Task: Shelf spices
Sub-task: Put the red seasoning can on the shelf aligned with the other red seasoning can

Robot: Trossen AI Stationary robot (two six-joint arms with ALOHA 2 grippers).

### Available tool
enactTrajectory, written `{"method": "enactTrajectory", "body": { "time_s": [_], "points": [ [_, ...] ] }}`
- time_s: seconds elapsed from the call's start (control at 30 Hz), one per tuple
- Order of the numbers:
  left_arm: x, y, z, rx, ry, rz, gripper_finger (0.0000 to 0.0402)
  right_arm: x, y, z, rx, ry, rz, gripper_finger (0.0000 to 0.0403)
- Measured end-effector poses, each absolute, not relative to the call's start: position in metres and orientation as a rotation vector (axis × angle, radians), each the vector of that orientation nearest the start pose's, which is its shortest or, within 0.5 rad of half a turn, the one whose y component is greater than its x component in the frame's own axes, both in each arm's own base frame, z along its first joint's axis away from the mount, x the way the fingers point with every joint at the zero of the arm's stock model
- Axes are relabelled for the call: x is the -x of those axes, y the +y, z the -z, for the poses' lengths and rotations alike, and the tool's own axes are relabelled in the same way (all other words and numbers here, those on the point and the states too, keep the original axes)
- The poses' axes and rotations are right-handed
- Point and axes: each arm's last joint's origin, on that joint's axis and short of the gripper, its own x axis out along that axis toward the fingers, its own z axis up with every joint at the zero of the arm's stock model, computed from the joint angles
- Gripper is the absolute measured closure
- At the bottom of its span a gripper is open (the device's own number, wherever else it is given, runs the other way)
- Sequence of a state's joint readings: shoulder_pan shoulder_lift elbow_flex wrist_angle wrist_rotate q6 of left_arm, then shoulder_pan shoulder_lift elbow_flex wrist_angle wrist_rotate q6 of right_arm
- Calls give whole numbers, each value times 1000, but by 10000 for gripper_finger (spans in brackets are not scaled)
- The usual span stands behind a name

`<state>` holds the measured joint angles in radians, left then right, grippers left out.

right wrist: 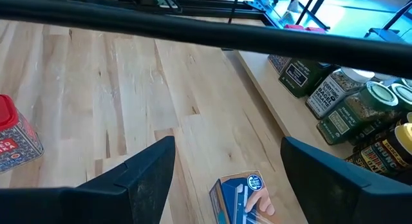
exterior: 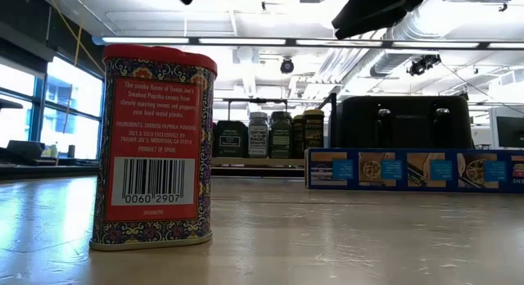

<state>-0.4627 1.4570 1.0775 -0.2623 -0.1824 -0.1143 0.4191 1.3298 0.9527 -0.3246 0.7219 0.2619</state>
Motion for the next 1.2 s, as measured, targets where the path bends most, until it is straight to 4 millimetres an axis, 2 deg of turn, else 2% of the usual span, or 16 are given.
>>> {"method": "enactTrajectory", "body": {
  "time_s": [0.1,0.2,0.33,0.57,0.87,1.2],
  "points": [
    [-303,-153,-267,-100,749,420,398,-259,94,-268,128,546,364,126],
    [-317,-163,-248,-116,859,537,398,-259,94,-268,125,546,364,126],
    [-331,-164,-221,-147,921,551,400,-259,94,-268,119,545,366,126],
    [-343,-153,-202,-98,967,545,401,-259,94,-268,120,546,366,126],
    [-339,-132,-206,13,1072,383,401,-259,94,-267,122,547,366,126],
    [-316,-100,-227,-16,1179,88,401,-259,94,-267,124,550,366,126]
  ]
}}
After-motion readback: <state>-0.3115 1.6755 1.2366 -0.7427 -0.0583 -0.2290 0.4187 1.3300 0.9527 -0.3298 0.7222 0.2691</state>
